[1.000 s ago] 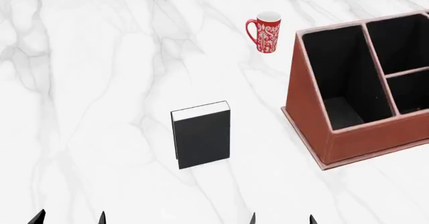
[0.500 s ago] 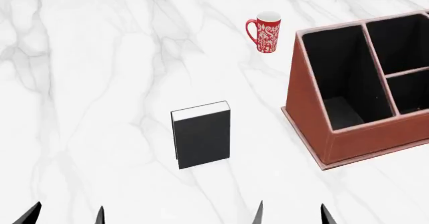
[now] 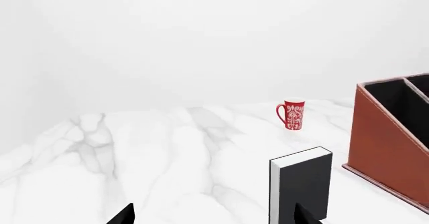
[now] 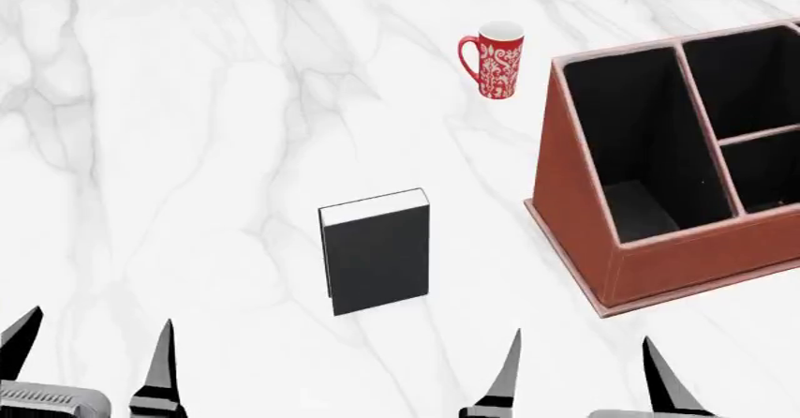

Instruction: Pick up the book and place it in the left compartment of the caddy.

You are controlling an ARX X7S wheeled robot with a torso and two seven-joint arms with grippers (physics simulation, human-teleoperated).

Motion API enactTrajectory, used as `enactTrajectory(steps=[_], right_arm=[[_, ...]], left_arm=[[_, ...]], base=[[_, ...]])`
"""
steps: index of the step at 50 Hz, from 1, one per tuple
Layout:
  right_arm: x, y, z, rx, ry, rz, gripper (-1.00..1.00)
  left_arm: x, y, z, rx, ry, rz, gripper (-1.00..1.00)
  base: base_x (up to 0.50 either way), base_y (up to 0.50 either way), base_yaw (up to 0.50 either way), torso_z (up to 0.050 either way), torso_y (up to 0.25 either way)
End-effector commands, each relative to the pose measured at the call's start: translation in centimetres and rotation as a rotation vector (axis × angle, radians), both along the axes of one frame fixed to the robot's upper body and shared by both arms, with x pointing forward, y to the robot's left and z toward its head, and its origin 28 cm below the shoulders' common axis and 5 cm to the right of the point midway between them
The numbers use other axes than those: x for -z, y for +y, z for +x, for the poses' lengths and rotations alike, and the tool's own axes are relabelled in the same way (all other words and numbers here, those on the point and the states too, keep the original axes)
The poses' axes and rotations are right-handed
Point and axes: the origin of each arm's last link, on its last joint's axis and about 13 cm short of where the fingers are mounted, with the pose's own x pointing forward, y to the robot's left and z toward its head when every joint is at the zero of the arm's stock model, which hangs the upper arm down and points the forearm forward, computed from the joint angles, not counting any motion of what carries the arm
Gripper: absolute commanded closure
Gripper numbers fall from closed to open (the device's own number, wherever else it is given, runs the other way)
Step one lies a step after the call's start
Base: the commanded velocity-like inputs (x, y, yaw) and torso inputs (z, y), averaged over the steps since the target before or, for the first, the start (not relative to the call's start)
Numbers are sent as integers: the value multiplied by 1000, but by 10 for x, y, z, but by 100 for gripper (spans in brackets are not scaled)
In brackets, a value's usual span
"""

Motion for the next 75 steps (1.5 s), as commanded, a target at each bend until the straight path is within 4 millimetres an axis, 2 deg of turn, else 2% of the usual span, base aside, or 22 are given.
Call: enactTrajectory(steps=[1,10,21,26,59,65,75], right_arm=[[-27,-3,-1,11,-51,-2,-100],[-33,0,-5,7,-49,-42,-100],[-40,-2,-8,-16,-44,-6,-100],[-45,-4,-11,-56,-95,3,-100],[-42,-4,-11,-58,-71,24,-100],[-42,-4,-11,-58,-73,22,-100],[-43,-5,-10,-62,-69,23,-100]], left_arm=[[-23,0,-3,22,-40,14,-100],[-32,1,-8,37,-54,35,-100],[-41,2,-12,44,-72,2,-100],[-46,3,-13,39,-88,2,-100],[-44,3,-15,39,-89,-11,-100],[-44,3,-15,36,-88,-13,-100],[-45,3,-15,39,-89,-15,-100]], base=[[0,0,0,0,0],[0,0,0,0,0],[0,0,0,0,0],[238,0,0,0,0],[498,0,0,0,0],[77,0,0,0,2],[0,-500,0,0,0]])
